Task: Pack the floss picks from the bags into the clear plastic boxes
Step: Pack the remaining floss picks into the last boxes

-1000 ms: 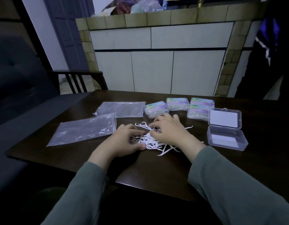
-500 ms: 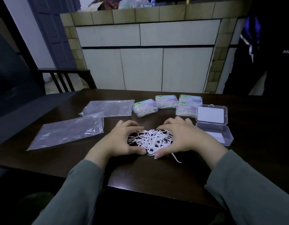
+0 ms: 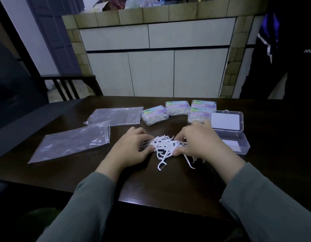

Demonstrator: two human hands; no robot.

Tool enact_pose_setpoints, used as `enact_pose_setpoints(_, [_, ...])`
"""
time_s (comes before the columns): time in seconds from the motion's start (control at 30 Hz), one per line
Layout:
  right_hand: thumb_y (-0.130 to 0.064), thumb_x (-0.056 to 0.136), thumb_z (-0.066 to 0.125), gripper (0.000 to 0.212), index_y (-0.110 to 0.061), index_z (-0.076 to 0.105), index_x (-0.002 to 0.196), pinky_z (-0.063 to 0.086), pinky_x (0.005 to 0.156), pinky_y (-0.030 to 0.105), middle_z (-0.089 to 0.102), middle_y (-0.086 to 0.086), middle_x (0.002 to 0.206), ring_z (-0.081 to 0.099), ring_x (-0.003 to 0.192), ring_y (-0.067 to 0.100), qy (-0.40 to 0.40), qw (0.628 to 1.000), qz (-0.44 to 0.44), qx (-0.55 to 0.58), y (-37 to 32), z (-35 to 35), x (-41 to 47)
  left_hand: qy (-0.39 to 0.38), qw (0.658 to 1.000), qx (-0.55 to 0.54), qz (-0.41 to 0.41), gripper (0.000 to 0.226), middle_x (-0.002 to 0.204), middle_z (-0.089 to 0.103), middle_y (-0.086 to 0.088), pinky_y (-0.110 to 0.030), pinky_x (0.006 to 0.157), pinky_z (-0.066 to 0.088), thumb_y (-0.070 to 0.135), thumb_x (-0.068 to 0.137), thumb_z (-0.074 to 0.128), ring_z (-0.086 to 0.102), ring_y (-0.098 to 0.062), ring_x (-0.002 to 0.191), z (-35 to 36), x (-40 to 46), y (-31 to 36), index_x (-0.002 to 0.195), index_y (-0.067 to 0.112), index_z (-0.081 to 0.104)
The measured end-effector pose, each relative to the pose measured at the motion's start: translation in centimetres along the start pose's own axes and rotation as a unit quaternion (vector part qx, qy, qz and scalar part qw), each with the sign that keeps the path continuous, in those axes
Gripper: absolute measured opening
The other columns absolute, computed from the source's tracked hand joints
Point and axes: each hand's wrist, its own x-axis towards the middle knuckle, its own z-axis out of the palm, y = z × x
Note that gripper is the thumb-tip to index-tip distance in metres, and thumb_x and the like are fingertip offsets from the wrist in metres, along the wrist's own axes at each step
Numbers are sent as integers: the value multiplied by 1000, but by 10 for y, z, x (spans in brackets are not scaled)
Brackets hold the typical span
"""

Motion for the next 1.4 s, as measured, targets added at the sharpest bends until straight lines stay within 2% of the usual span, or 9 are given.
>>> enact_pose_setpoints(0.3, [-57,84,62,33,-38,69,111,26,101,35,66,-13,115,48,117,14,41,997,28,66,9,10,4,57,998,30,13,29,98,63,6,-30,79,46,40,89,63,48,-15,90,5,3,2,107,18,69])
enact_pose_setpoints(0.47, [-48,91,58,19,-39,71,103,23,92,31,69,-14,109,50,107,11,97,987,51,115,22,8,2,109,993,44,21,19,86,66,4,-36,70,50,33,83,73,51,-20,80,3,3,1,92,16,73])
enact_pose_setpoints(0.57, [-49,90,60,19,-38,72,101,20,87,30,69,-13,106,49,103,12,102,984,62,129,25,6,1,139,989,40,29,15,85,68,5,-34,69,49,29,83,73,52,-18,78,3,3,1,93,18,75])
enact_pose_setpoints(0.8, [-49,90,59,17,-41,73,97,21,95,34,71,-15,102,51,109,11,152,971,79,165,33,5,2,180,984,0,9,18,88,68,6,-35,70,46,29,90,64,50,-16,81,2,3,2,101,18,73])
enact_pose_setpoints(1.0, [-49,87,64,17,-38,75,93,12,87,26,71,-15,104,53,111,14,220,942,88,236,44,5,2,212,977,-36,-18,25,81,57,18,-15,68,31,37,93,55,41,-8,77,-1,8,12,98,20,73])
enact_pose_setpoints(1.1, [-44,85,68,13,-35,77,88,24,108,43,72,-14,101,55,110,11,254,923,83,279,50,5,2,220,973,-67,-27,31,84,60,16,-16,68,34,42,94,50,44,-9,81,-1,13,22,93,22,74])
enact_pose_setpoints(1.17, [-40,84,70,13,-30,78,86,31,104,47,73,-13,97,56,108,11,284,909,79,295,54,4,0,230,969,-83,-28,27,84,60,16,-18,68,35,39,94,52,44,-10,82,0,18,29,90,22,74])
enact_pose_setpoints(1.3, [-39,86,68,16,-26,77,88,27,92,36,61,-23,83,49,98,7,326,896,99,285,69,2,-7,261,955,-130,-44,19,82,56,20,-15,68,31,30,94,60,45,-12,83,-3,32,48,86,20,74])
enact_pose_setpoints(1.4, [-35,88,67,15,-24,77,91,35,91,42,55,-23,75,52,89,13,357,877,119,299,90,4,-14,270,947,-166,-45,20,76,54,22,-12,70,32,31,92,62,48,-14,84,-6,46,66,86,19,76])
